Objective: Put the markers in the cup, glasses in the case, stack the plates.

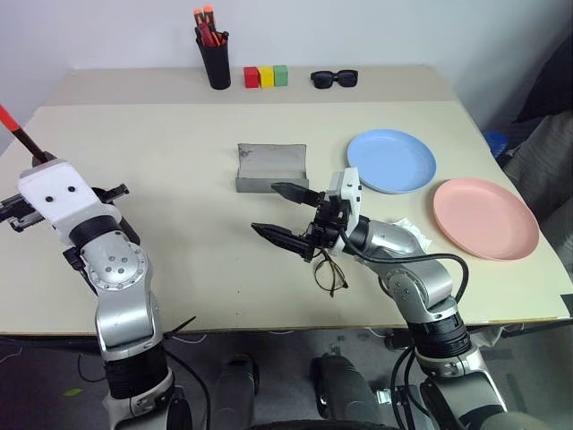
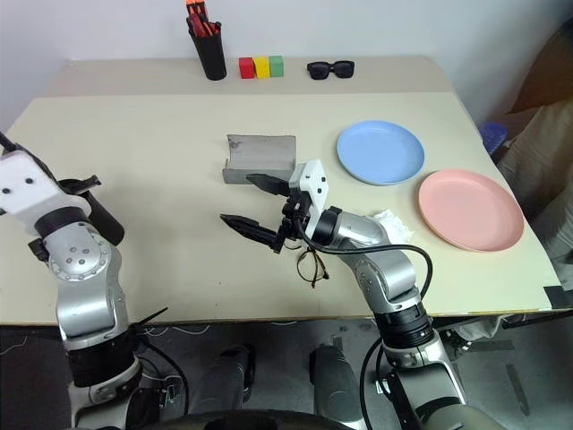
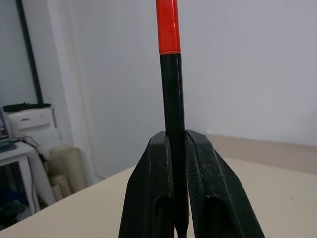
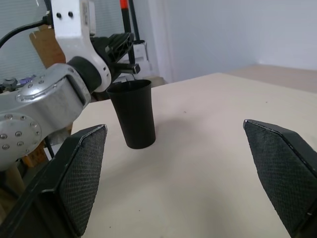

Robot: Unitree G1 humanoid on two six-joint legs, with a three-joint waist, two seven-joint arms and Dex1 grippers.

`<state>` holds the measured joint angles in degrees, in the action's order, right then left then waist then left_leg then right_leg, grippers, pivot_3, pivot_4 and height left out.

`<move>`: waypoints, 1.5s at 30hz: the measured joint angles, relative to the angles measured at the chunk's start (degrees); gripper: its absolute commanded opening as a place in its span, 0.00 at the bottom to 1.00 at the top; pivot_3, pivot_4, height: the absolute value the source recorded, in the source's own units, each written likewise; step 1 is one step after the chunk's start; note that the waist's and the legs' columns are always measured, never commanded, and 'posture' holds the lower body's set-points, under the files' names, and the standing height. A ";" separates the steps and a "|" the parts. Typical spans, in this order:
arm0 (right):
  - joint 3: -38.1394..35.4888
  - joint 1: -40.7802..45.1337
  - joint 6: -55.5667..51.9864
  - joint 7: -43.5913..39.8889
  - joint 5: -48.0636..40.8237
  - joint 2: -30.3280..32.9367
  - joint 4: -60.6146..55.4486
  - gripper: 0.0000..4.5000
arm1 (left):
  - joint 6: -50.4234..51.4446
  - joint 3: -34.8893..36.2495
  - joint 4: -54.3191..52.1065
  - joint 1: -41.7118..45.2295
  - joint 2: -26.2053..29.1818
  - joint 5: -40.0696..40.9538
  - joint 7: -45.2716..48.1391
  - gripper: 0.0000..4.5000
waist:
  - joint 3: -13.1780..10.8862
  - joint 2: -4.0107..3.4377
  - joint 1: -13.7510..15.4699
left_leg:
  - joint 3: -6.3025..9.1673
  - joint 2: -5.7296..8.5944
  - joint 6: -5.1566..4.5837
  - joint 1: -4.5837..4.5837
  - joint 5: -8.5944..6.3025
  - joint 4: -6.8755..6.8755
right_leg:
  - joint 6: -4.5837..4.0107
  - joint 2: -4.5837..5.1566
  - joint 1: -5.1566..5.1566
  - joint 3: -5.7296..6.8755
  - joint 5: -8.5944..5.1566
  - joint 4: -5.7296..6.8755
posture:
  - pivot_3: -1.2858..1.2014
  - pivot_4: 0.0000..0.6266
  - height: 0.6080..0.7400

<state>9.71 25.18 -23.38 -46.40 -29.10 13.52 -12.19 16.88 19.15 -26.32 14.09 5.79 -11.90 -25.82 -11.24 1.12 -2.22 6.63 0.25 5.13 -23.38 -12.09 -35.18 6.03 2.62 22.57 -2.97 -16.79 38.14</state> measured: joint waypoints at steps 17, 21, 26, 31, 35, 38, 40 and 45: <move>0.03 -0.21 0.00 0.08 0.21 0.05 -0.01 1.00 | -0.32 0.68 0.00 -0.76 -1.49 -0.36 -0.45 0.74 | 0.00 0.00 0.02 | 0.00 0.00 0.00 0.00 0.00 0.00 | 0.00 0.00 0.00 0.00 0.00 -0.01 | 0.52 0.24 1.00; 0.05 -0.25 0.03 0.08 0.31 0.10 0.00 1.00 | -0.60 -0.58 0.21 0.43 -1.46 1.55 2.97 0.74 | 0.00 0.00 0.07 | 0.00 0.00 0.00 0.00 0.00 0.00 | 0.00 0.00 0.00 0.01 0.00 -0.01 | 0.52 0.24 1.00; -0.01 -0.19 0.09 0.43 0.80 0.23 0.20 1.00 | 6.19 -12.24 3.29 8.21 2.90 9.82 21.84 0.94 | 0.00 0.01 1.04 | -0.03 0.03 -0.04 -0.01 -0.02 -0.05 | -0.01 0.01 -0.09 0.02 0.00 -0.13 | 0.52 0.24 1.00; -0.61 0.68 -0.43 0.94 2.90 4.93 0.67 1.00 | 18.89 -17.82 14.17 18.90 8.09 15.11 34.64 0.99 | -0.02 -0.02 0.56 | 0.00 0.00 -0.04 -0.01 -0.02 0.01 | -0.01 -0.04 0.01 0.03 -0.01 -0.03 | 0.52 0.24 1.00; -2.09 0.61 -1.63 1.02 5.28 11.11 0.79 1.00 | 23.59 -20.11 26.65 28.61 13.14 19.11 46.57 0.99 | -0.02 -0.02 0.15 | -0.01 0.02 -0.05 -0.03 -0.02 0.05 | 0.00 -0.01 0.01 0.03 -0.02 -0.08 | 0.52 0.24 1.00; -5.39 -0.54 -1.98 1.02 5.33 14.86 -0.08 1.00 | 22.78 -23.34 37.48 33.53 15.57 19.63 55.14 0.99 | -0.02 -0.03 -0.11 | -0.01 0.01 -0.05 -0.03 -0.03 0.06 | 0.00 -0.01 0.02 0.03 -0.02 -0.10 | 0.52 0.24 1.00; -7.32 -2.06 -2.47 0.88 5.22 17.33 -1.66 1.00 | 22.63 -25.38 44.30 36.66 16.64 19.95 60.65 0.99 | -0.03 -0.02 -0.16 | -0.01 0.01 -0.06 -0.07 -0.03 0.07 | 0.01 0.00 0.04 0.04 -0.02 -0.11 | 0.52 0.24 1.00; -11.44 -7.18 -3.85 0.20 4.21 22.10 -5.98 1.00 | 18.10 -30.70 58.66 44.14 17.53 17.79 71.02 0.99 | -0.05 -0.02 -0.15 | -0.02 0.02 -0.07 -0.09 -0.04 0.06 | 0.02 0.00 0.04 0.03 -0.03 -0.11 | 0.52 0.24 1.00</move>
<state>-1.73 18.01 -27.23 -46.20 -24.90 35.63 -18.17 34.98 -11.55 32.34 58.23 23.32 5.89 45.19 -11.29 1.10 -2.37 6.60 0.27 5.06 -23.47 -12.12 -35.12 6.04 2.62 22.61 -2.94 -16.82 38.02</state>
